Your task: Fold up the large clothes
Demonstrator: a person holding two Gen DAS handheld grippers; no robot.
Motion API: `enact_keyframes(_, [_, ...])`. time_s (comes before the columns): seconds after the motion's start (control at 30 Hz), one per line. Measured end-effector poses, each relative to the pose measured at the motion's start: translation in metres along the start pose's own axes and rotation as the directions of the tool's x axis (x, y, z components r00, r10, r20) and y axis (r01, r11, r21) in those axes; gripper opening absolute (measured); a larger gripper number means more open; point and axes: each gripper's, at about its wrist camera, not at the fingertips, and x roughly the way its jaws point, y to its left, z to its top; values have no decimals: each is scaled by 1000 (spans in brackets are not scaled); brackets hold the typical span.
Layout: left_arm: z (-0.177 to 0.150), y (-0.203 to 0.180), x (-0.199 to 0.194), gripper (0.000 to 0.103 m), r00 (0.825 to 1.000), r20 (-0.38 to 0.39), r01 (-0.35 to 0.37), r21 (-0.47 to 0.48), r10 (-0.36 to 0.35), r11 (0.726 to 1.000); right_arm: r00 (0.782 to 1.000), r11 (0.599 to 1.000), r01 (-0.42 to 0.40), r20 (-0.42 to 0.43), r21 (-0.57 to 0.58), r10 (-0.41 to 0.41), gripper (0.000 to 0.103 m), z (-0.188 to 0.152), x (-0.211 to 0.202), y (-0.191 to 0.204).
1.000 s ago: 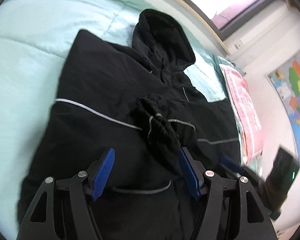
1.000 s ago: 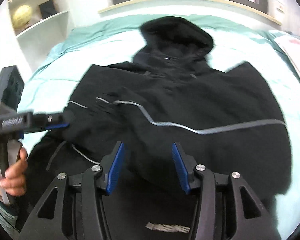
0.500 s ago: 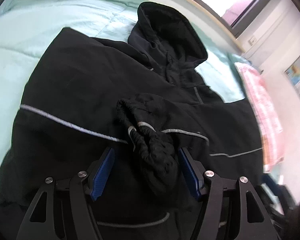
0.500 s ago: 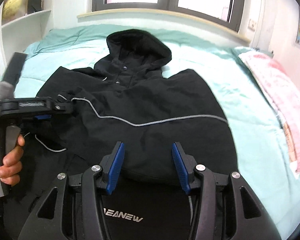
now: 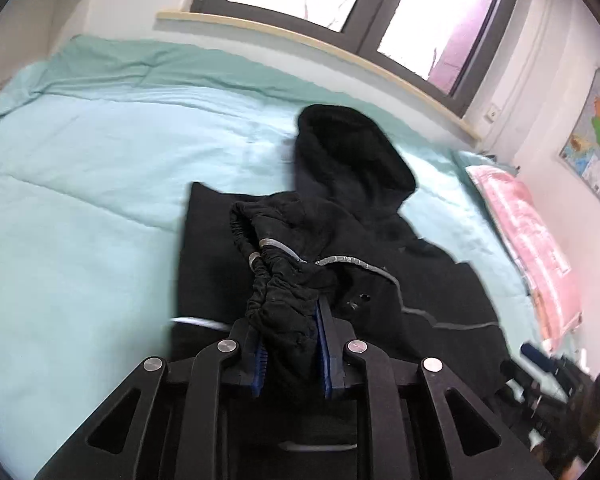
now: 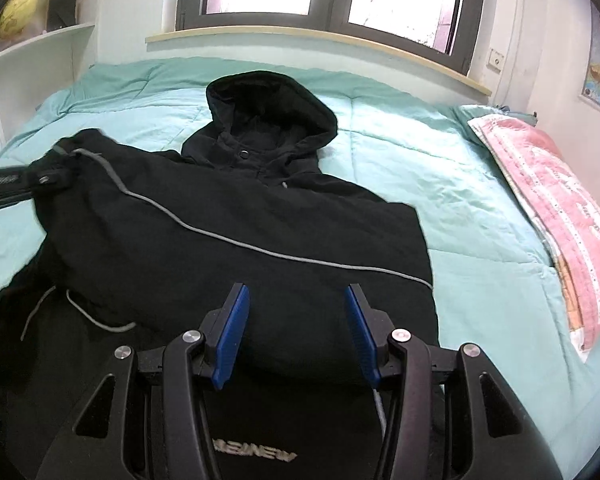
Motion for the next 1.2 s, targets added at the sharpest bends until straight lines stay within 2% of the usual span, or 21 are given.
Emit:
enact_keyframes(0.07, [-8,19,3,21,999,-47,-19,4,19,1000,1000,1000,-22,-4,16,22,52,3,7,4])
enact_keyframes(0.13, [-21,34,23,24,988,-155,-25,0,25,1000,998,997,-60,-20,50,61,52,5,21,7])
enact_keyframes(0.17, [-30,42,35,24,979,-202,-27,-11,24,1000,997,995,-71,-29,73,73,55,6,31,6])
enact_keyframes(0.2, [-37,47,41,24,976,-217,-14,-19,10,1000,997,994,-62,-38,90,65,60,5,40,6])
enact_keyframes(0.3, [-43,52,45,27,985,-172,28,-7,-29,1000,993,991,4,-115,137,12,64,-7,84,-2])
enact_keyframes(0.37, [-42,58,43,30,984,-163,67,-41,-73,997,990,988,-15,-138,153,36,64,-21,106,-7])
enact_keyframes(0.43, [-38,66,40,30,980,-158,104,-95,-118,990,992,987,-36,-114,157,54,64,-26,107,-9])
enact_keyframes(0.5, [-34,69,26,32,982,-133,118,-126,-134,985,991,989,-35,-125,141,53,65,-23,106,-8])
enact_keyframes(0.53, [-31,69,17,34,985,-108,119,-130,-134,984,990,990,-39,-130,132,56,65,-22,105,-7])
enact_keyframes(0.63, [-15,52,-23,36,999,3,49,-58,-49,997,990,988,-48,-123,149,67,65,-8,94,-16])
enact_keyframes(0.73, [4,31,-36,44,997,34,76,-23,-75,997,997,977,-56,-47,205,68,65,18,80,-39])
enact_keyframes(0.8, [10,5,-26,47,997,13,74,29,-75,997,998,973,-42,-37,228,52,66,40,85,-52])
enact_keyframes(0.93, [0,-38,42,48,994,-107,8,160,9,987,991,980,21,-135,198,6,66,58,131,-57])
enact_keyframes(1.0, [-15,-35,83,47,978,-174,-84,189,118,978,980,985,70,-194,160,-38,65,52,159,-58])
enact_keyframes(1.03, [-20,-28,97,47,974,-194,-83,169,115,982,973,986,85,-224,141,-52,65,47,170,-57])
enact_keyframes(1.07, [-22,-20,99,46,979,-185,-62,134,86,989,971,987,69,-237,145,-33,65,42,178,-60])
enact_keyframes(1.13, [-22,-9,96,38,983,-177,-36,86,51,996,975,977,20,-221,212,28,65,36,182,-73])
enact_keyframes(1.2, [-20,-4,98,34,984,-175,-26,86,41,996,978,976,13,-207,218,33,65,32,182,-74])
